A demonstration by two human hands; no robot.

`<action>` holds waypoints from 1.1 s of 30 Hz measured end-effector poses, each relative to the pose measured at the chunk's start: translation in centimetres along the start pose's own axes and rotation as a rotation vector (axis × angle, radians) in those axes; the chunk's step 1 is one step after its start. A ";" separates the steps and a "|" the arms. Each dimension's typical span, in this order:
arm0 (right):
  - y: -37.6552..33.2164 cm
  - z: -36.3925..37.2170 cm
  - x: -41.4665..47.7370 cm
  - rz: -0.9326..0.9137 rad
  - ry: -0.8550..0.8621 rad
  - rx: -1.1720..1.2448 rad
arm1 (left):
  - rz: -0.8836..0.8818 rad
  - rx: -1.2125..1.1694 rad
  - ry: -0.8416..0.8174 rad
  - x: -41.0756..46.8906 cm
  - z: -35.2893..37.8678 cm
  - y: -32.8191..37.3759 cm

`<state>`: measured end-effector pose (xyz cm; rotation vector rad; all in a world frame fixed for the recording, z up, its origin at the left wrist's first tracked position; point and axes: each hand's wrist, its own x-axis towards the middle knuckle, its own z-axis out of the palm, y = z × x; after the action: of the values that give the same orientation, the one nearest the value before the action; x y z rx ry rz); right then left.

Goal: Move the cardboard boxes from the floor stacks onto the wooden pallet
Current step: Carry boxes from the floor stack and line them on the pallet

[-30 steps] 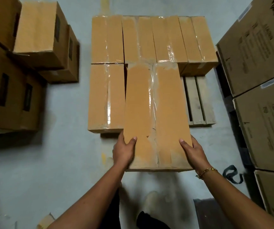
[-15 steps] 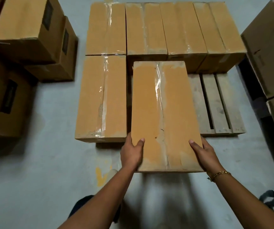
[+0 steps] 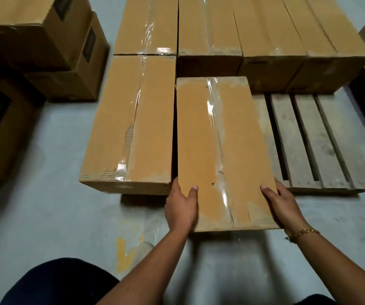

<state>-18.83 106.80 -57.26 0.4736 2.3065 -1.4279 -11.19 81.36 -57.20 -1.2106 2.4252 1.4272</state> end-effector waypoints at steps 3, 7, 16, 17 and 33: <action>1.5 1.4 0.2 0.002 0.021 0.029 | 0.025 0.016 0.060 0.4 0.3 -1.1; 2.0 2.1 0.3 -0.008 0.031 0.082 | 0.063 0.027 0.095 0.6 0.2 -1.2; 1.7 2.1 -0.2 -0.100 0.032 0.033 | 0.284 0.656 0.096 1.7 -5.4 1.1; 1.6 2.0 -0.3 -0.108 0.028 0.010 | 0.333 0.681 0.138 1.8 -6.1 1.5; 3.3 -2.0 -3.6 -0.249 -0.363 -0.775 | 0.444 0.892 -0.281 3.2 -6.7 -1.0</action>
<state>-14.48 109.75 -57.22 -0.2853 2.4146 -0.5355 -10.71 74.12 -55.48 -0.2665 2.6819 0.3572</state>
